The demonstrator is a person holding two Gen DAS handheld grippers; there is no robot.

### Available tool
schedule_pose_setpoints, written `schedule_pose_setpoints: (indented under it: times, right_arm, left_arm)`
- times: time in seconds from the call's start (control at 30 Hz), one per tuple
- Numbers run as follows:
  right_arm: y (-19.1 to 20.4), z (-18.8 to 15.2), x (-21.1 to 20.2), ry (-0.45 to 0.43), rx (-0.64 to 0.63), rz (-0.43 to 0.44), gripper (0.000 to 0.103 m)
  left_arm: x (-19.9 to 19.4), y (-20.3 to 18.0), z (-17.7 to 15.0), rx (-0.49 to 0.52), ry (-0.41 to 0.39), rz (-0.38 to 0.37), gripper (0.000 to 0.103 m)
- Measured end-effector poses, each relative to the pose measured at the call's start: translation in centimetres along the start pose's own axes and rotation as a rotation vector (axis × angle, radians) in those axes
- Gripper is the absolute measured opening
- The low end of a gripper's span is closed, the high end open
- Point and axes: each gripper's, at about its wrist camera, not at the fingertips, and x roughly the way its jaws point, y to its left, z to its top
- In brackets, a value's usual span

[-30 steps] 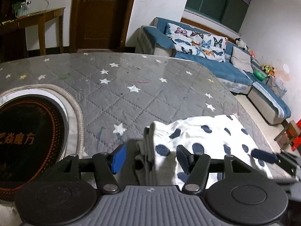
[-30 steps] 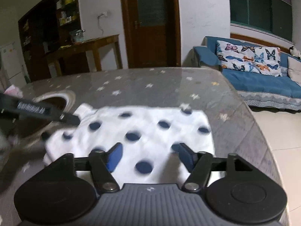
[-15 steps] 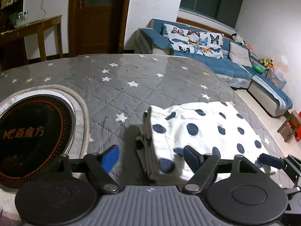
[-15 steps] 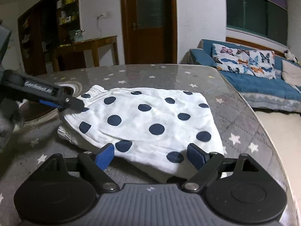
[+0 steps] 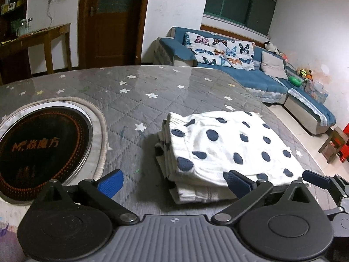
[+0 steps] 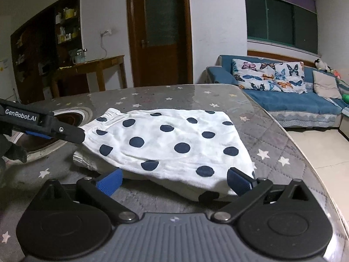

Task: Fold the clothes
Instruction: 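Release the pants and pull both grippers back from the bundle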

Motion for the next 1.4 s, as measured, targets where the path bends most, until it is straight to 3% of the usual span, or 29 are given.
schedule_pose_setpoints:
  times: [0.3, 1.0, 1.4]
  right_arm:
    - [1.0, -1.1, -0.9, -0.006, 0.031, -0.083, 0.103]
    - [3.4, -3.1, -2.9, -0.013, 0.134, -0.061, 0.103]
    - [4.5, -3.8, -3.7, -0.008, 0.095, -0.084, 0.103]
  left_arm:
    - [-1.8, 0.5, -1.7, 0.002, -0.038, -0.027, 0.103]
    - [-4.6, 1.2, -5.6, 0.01, -0.037, 0.007, 0.103]
    - [-5.7, 1.3, -7.2, 0.024, -0.046, 0.035, 0.103]
